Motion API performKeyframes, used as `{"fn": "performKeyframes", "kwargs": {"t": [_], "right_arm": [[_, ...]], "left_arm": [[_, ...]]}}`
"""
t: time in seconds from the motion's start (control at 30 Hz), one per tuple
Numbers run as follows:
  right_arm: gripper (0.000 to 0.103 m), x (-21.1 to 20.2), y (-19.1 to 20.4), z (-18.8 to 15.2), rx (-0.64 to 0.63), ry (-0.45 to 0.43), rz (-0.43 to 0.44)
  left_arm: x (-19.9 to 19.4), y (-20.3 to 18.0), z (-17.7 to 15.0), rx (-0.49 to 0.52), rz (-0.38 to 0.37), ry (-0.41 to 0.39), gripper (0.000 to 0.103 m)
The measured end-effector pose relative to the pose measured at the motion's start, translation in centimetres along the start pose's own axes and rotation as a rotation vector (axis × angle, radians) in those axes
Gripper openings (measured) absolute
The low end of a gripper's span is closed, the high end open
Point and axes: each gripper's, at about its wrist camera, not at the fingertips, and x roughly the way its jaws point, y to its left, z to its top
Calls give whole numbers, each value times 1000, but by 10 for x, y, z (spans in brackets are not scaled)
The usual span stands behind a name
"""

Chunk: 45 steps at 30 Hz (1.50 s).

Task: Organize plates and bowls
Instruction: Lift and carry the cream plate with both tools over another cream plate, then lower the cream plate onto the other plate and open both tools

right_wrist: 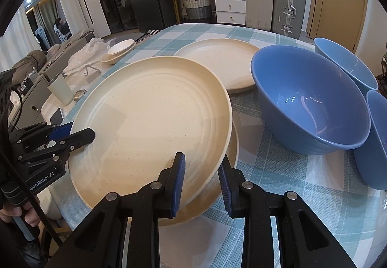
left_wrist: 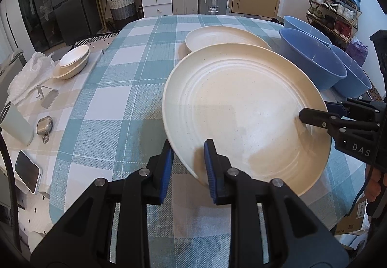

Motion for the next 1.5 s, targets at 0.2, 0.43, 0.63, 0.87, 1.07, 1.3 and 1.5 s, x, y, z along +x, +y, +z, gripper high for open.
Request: {"fn": "performKeyframes", "kwargs": {"t": [0.2,0.43,0.63,0.87,1.07,1.3,1.5], "right_arm": [[28,6,1,-1,-5,12,-17],[28,11,-3,-4,-5,22,-33],[28,13,0,-3,-19,21,-44],[28,13,-1,-3,-16,19,-57],[28,14,2,-4,-23,22,-67],[30,13,1,-6,-34,22,-79],[35,13,2,-6,-44,26,-82]], "left_arm": [[12,-1,-2,1,0,15,23],[23,-5,-4,13,13,24,24],[28,-5,-4,12,18,28,25],[34,-6,-2,25,23,27,25],[36,-6,-1,32,27,28,25],[35,-9,-4,44,31,35,26],[33,-9,-5,45,30,34,26]]}}
